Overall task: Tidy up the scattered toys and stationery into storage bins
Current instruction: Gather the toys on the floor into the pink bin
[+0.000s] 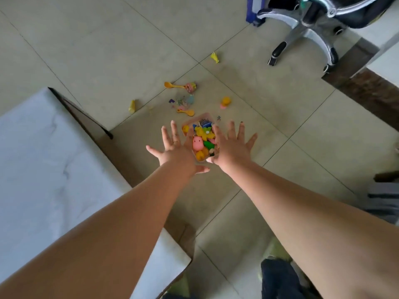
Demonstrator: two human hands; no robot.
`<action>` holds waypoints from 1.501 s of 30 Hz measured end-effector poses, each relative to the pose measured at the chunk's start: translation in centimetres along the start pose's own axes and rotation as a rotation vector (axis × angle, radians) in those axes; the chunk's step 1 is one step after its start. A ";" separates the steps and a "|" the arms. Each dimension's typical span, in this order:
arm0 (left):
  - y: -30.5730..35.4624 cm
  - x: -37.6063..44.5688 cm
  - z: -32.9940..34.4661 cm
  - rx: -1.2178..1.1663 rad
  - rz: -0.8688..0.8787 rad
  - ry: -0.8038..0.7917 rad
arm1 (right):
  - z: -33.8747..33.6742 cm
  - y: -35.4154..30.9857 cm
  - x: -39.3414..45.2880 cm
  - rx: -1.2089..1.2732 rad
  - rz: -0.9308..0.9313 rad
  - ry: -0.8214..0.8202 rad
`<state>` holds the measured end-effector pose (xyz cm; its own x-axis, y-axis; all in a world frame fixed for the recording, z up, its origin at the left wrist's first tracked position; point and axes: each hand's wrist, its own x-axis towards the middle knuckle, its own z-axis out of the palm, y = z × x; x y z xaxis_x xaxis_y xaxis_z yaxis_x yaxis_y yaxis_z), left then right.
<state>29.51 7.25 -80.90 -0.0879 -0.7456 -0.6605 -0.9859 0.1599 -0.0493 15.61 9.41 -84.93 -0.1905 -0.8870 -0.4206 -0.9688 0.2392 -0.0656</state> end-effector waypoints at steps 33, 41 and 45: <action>12.4 33.6 -3.1 -0.622 -0.582 -0.228 | 1.2 5.1 44.1 -0.636 -0.727 -0.285; 20.5 43.9 2.4 -0.934 -0.898 -0.161 | 5.0 8.3 53.7 -0.813 -1.101 -0.381; 24.3 47.3 4.1 -0.995 -0.941 -0.105 | 6.9 10.5 57.7 -0.875 -1.195 -0.372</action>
<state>1.95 -21.48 -116.39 0.6318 -0.2542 -0.7323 -0.3559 -0.9344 0.0173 -4.43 -36.57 -116.12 0.6668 -0.2067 -0.7160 -0.3334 -0.9420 -0.0385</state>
